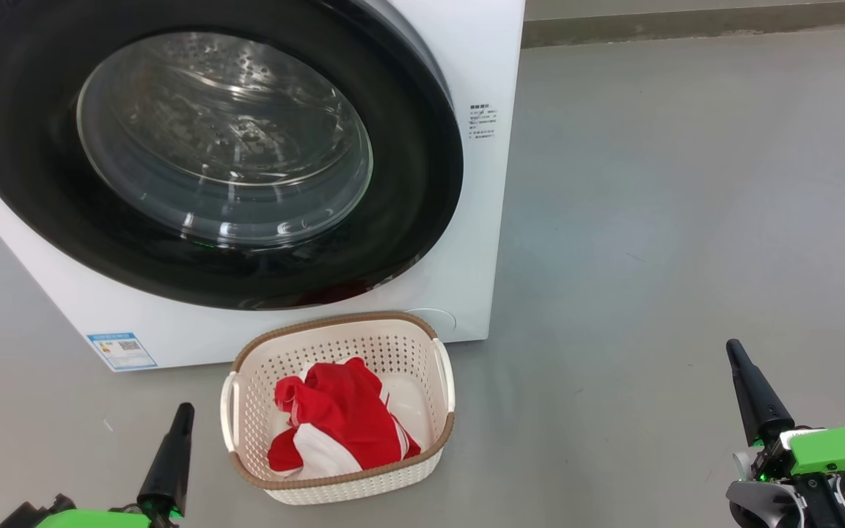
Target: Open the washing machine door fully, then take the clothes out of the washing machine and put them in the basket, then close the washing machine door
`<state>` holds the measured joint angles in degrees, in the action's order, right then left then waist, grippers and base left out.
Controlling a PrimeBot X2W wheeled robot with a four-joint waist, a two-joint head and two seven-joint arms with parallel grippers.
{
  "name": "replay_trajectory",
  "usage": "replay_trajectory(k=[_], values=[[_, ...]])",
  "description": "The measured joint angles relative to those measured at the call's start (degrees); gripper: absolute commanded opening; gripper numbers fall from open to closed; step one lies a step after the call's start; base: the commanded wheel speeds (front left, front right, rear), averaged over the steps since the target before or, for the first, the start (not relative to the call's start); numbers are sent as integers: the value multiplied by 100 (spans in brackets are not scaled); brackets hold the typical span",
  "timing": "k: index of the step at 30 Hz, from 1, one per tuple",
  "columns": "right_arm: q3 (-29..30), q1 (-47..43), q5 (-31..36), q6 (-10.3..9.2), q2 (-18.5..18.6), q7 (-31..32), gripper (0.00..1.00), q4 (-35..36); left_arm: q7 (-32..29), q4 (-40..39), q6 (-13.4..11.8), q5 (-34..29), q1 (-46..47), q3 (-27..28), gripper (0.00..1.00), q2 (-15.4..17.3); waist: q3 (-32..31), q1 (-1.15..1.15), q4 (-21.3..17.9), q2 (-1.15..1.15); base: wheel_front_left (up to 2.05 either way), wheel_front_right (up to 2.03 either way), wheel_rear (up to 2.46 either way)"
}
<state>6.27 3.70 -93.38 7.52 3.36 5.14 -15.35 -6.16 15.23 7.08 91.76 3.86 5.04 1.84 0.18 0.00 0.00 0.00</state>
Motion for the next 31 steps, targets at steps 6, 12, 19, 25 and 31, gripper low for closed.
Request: replay_trajectory(k=[6, 12, 19, 25, 31], values=[[8, 0, 1, 0, -5, 1, 0, 0, 0, 0, 0, 0, 0, -1, 0, 0, 0, 0, 0, 0, 0, 0, 0], [15, 0, 7, 0, -9, 2, 0, -1, 0, 0, 0, 0, 0, -1, 0, 0, 0, 0, 0, 0, 0, 0, 0], [22, 1, 9, 0, -12, 19, 0, -1, 0, 0, 0, 0, 0, -1, 0, 0, 0, 0, 0, 0, 0, 0, 0], [29, 1, 9, 0, -15, 19, 0, -2, 0, 0, 0, 0, 0, -1, 0, 0, 0, 0, 0, 0, 0, 0, 0], [35, 1, 10, 0, -20, 27, 0, -2, 0, 0, 0, 0, 0, -1, 0, 0, 0, 0, 0, 0, 0, 0, 0]])
